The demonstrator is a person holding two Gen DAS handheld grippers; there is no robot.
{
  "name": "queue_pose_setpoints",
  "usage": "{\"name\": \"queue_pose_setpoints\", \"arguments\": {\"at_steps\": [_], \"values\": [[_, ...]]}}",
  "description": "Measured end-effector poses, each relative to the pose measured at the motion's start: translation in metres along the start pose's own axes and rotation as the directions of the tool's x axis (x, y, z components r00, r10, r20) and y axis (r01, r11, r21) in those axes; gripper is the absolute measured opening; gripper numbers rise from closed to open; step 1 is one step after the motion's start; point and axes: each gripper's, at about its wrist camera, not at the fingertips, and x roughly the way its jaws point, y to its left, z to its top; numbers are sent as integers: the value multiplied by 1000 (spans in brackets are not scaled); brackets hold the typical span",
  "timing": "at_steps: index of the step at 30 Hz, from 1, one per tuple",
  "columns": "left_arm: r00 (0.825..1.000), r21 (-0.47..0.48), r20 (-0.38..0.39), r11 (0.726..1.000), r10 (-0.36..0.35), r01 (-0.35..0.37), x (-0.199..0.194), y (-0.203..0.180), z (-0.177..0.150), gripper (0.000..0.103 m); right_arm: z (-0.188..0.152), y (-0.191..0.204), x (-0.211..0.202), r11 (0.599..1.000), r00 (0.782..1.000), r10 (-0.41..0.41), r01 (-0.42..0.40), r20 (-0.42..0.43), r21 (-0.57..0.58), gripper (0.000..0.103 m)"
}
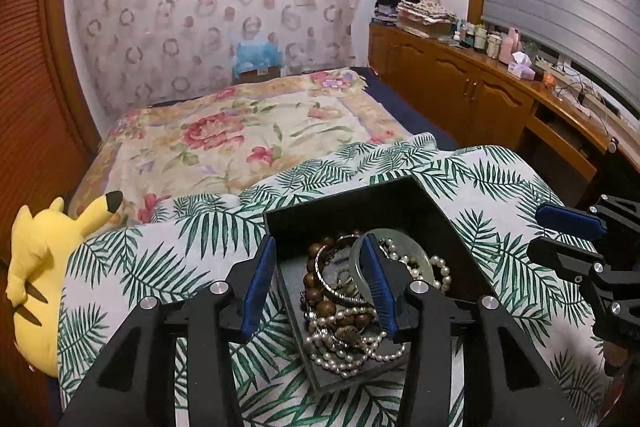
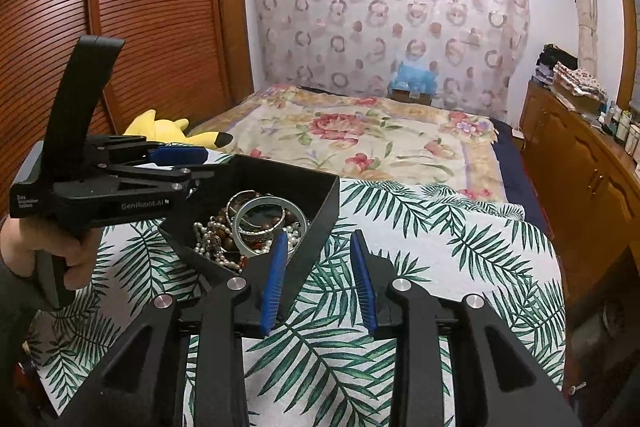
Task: Organize jewelry
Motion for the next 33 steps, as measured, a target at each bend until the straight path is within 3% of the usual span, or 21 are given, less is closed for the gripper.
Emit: {"name": "queue_pose_setpoints", "arguments": {"at_steps": [5,9,14,21,25,27,33], "values": [[1000,-39,1,999,-9,9,-11,5,-9,79,-3,1,1,1000,1000,-2,2,-1,15,35],[1000,-54,17,998,-14,15,-24,5,-18,90,-6,3,0,1000,1000,-9,8,1,26,35],[999,-58,46,998,-4,7,-43,2,-30,95,-11,3,0,999,1000,-22,22,-5,45,37],[995,-60,97,998,11,-5,-74,-4,-45,95,-17,0,-4,995,999,-52,50,17,81,69],[991,-61,123,998,44,-36,-88,-7,-49,95,-19,-2,-10,993,997,-74,70,38,100,81],[991,-67,127,997,45,-37,-93,-8,-51,95,-19,-2,-16,991,995,-87,81,55,104,93],[988,-93,148,995,49,-35,-109,-8,-55,95,-19,5,-36,990,989,-108,98,98,105,100]]}}
